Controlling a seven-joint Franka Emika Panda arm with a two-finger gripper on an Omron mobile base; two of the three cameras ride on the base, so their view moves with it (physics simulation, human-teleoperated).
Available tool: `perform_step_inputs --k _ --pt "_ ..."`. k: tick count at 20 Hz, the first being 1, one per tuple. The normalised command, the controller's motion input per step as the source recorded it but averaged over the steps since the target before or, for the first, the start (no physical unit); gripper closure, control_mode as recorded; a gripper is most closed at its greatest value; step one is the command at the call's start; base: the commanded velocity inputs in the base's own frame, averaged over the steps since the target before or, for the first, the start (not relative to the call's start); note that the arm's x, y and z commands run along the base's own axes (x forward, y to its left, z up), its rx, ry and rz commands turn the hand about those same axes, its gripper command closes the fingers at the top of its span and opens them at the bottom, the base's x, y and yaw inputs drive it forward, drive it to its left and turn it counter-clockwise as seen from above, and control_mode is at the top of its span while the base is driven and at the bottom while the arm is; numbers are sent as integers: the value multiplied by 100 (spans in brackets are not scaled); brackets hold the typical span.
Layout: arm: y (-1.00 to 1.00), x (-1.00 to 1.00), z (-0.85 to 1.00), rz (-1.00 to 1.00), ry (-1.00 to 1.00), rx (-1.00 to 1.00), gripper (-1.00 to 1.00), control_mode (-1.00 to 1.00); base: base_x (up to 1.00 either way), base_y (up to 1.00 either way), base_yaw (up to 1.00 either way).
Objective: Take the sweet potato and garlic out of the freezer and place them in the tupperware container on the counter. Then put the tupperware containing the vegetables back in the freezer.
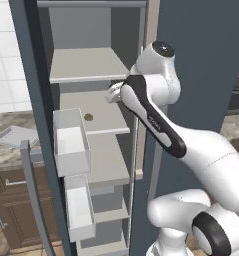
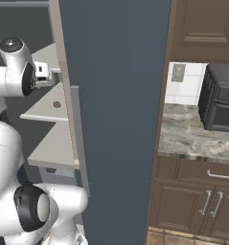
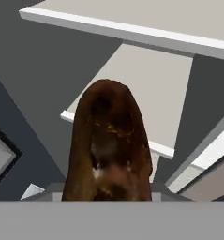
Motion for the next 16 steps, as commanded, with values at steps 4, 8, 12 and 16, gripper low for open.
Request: perform_step_inputs --k 4,8,12,16 --pt "-33 -100 0 0 -14 0 100 -100 0 0 0" --pt "-30 -100 3 0 -5 0 100 -100 0 0 0" --pt "-31 -100 9 -1 -1 0 100 -100 0 0 0" --pt "-40 -83 9 -3 0 0 100 -100 0 0 0"
